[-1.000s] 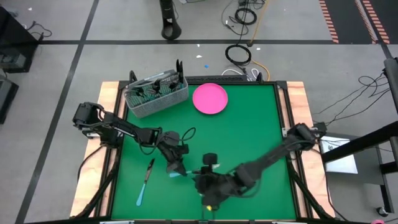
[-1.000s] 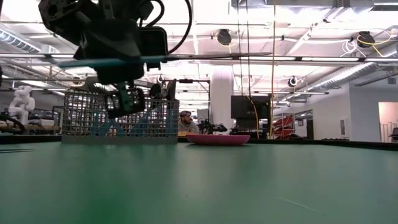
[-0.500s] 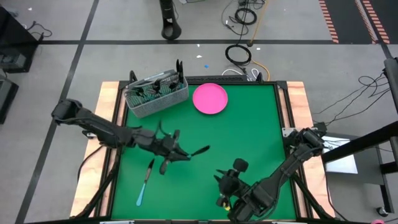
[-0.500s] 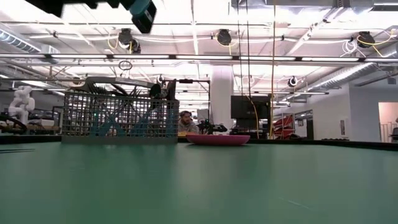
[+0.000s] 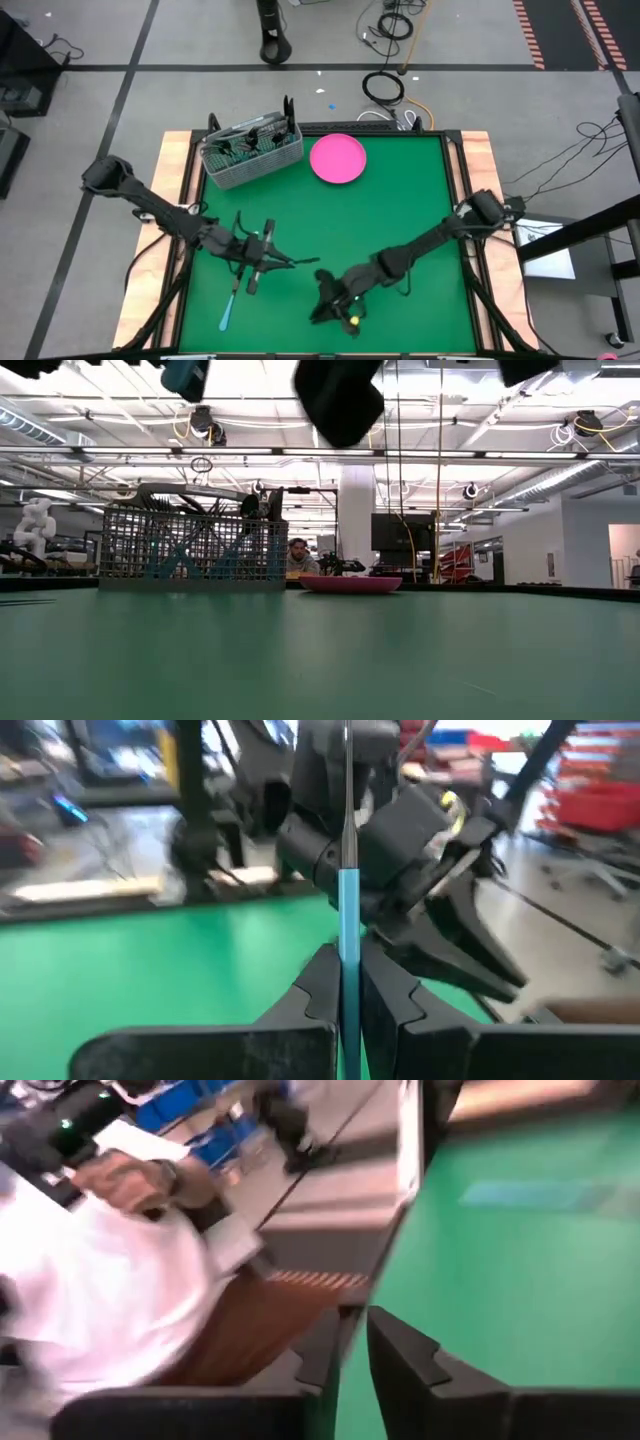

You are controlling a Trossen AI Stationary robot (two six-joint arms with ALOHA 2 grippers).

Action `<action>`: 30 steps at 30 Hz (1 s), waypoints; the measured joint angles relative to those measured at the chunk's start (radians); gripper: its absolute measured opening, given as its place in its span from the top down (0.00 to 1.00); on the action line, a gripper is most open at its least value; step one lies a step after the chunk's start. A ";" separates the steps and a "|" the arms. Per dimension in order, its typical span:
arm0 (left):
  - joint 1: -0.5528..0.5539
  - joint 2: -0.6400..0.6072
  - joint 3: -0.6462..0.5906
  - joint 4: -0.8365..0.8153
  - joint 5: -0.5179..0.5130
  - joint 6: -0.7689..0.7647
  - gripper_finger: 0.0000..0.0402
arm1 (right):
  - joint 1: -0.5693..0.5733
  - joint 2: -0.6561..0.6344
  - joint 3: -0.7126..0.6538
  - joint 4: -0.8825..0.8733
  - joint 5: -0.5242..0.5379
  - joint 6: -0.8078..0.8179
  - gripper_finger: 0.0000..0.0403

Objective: Sort silverware
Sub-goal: Put the blue knife into the gray silverware holder

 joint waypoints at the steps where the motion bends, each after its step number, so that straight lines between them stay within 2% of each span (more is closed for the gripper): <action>1: -0.013 -0.018 -0.012 0.018 -0.036 0.012 0.96 | -0.005 -0.027 -0.032 0.029 0.055 -0.053 0.91; 4: -0.045 -0.094 -0.079 0.101 -0.110 0.022 0.96 | -0.010 -0.100 -0.120 0.084 0.367 -0.173 0.95; 6: -0.056 -0.133 -0.129 0.179 -0.112 0.014 0.96 | -0.015 -0.130 -0.170 0.148 0.560 -0.192 0.97; 8: -0.056 -0.134 -0.172 0.263 -0.118 -0.013 0.96 | -0.021 -0.140 -0.199 0.267 0.676 -0.207 0.97; 10: -0.054 -0.104 -0.195 0.328 -0.138 -0.035 0.96 | -0.028 -0.140 -0.206 0.351 0.670 -0.265 0.96; 13: -0.055 -0.032 -0.195 0.370 -0.155 -0.041 0.96 | -0.049 -0.137 -0.203 0.387 0.622 -0.306 0.90; 20: -0.059 0.128 -0.187 0.524 -0.164 -0.067 0.96 | -0.102 -0.136 -0.164 0.393 0.617 -0.325 0.67; 24: -0.059 0.188 -0.159 0.538 -0.165 -0.067 0.96 | -0.111 -0.136 -0.158 0.395 0.516 -0.326 0.56; 30: -0.044 0.241 -0.112 0.540 -0.165 -0.067 0.96 | -0.110 -0.136 -0.157 0.415 0.491 -0.331 0.50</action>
